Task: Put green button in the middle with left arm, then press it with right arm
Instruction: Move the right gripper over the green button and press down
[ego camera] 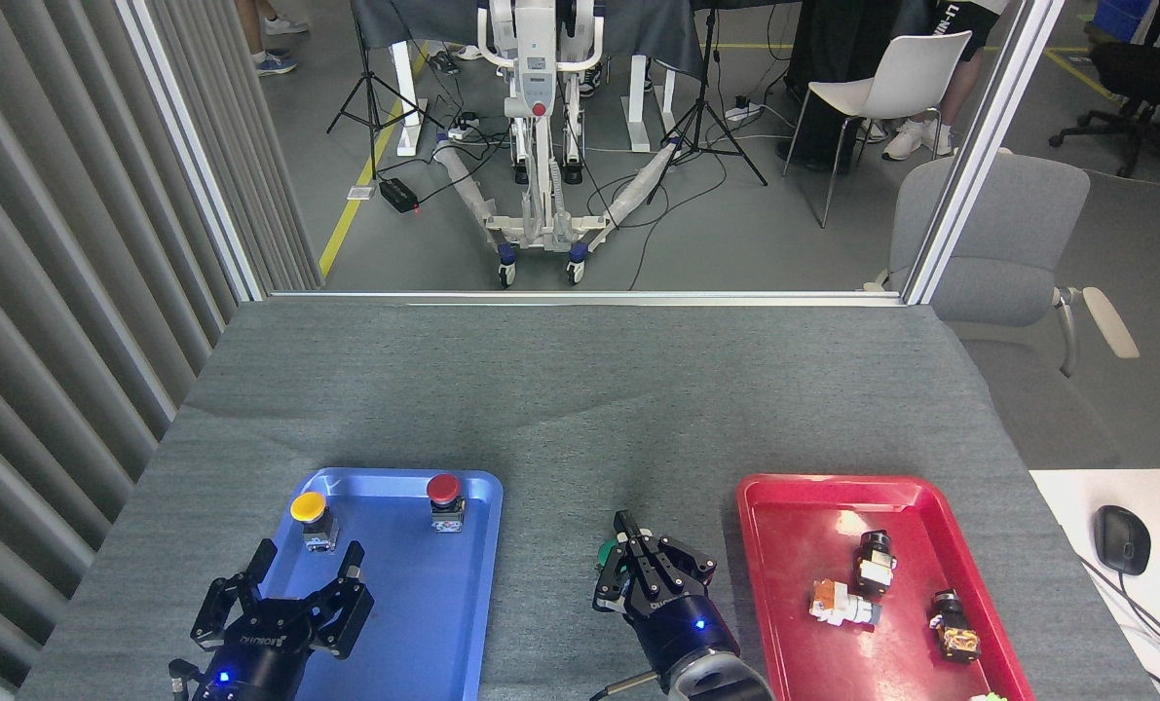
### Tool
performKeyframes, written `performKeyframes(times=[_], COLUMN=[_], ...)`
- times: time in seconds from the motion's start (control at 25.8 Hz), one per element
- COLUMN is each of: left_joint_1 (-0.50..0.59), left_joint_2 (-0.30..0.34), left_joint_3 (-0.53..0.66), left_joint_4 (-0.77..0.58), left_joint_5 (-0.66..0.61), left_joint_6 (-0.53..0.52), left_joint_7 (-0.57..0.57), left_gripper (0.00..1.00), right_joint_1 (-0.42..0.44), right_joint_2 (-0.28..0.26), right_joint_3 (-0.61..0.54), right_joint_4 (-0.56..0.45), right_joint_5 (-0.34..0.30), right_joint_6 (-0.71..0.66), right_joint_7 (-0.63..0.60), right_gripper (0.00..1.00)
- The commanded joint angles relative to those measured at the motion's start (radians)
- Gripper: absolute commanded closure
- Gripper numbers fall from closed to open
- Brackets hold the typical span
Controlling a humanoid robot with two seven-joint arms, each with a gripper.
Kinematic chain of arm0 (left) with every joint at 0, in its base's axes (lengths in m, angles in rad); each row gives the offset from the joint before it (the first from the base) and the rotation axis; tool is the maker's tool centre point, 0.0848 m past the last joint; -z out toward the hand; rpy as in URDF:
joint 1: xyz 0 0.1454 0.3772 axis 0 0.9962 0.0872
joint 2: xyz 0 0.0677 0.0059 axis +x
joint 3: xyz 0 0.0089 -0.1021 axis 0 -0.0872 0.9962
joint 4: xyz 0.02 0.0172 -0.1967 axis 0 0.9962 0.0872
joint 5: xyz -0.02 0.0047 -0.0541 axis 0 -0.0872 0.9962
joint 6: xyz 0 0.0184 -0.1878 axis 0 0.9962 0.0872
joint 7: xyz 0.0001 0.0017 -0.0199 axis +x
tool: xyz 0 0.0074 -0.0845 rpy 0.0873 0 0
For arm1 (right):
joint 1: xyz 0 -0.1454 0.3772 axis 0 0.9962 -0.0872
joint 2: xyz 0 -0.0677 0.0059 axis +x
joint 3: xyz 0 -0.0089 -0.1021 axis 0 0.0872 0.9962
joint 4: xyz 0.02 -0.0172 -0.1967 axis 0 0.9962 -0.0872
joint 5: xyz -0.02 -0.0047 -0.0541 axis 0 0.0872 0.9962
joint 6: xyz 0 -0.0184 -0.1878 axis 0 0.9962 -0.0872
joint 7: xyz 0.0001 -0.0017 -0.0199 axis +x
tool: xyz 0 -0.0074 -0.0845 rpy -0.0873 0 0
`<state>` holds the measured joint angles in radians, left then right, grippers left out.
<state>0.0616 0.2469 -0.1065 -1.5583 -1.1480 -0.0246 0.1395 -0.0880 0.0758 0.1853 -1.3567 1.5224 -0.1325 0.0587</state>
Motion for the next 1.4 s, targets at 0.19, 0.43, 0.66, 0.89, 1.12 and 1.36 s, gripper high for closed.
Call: performKeyframes(times=[0.19, 0.43, 0.66, 0.89, 1.12, 1.36], left_joint_1=[0.001, 0.000, -0.002, -0.002, -0.002, -0.002], left_joint_2=[0.003, 0.005, 0.005, 0.005, 0.005, 0.006], left_joint_3=[0.004, 0.004, 0.004, 0.004, 0.004, 0.002], left_joint_4=[0.001, 0.009, 0.009, 0.007, 0.006, 0.000], left_joint_5=[0.001, 0.001, 0.002, 0.002, 0.004, 0.004], left_joint_6=[0.000, 0.000, -0.002, -0.002, -0.002, -0.003], left_joint_7=[0.000, 0.000, 0.000, 0.000, 0.000, 0.000], left_gripper=[0.01, 0.01, 0.01, 0.01, 0.01, 0.01], right_joint_1=[-0.006, -0.010, -0.029, -0.038, -0.053, -0.052], right_joint_2=[0.004, 0.001, 0.001, 0.007, 0.002, -0.005], right_joint_3=[0.042, 0.074, 0.088, 0.076, 0.071, 0.069], right_joint_4=[0.084, 0.151, 0.182, 0.173, 0.131, 0.073], right_joint_5=[0.008, 0.013, 0.013, 0.005, -0.001, -0.002], right_joint_6=[0.048, 0.108, 0.128, 0.134, 0.142, 0.140], right_joint_7=[-0.003, -0.008, -0.011, -0.033, -0.046, -0.060], right_gripper=[1.00, 1.00, 1.00, 1.00, 1.00, 0.92])
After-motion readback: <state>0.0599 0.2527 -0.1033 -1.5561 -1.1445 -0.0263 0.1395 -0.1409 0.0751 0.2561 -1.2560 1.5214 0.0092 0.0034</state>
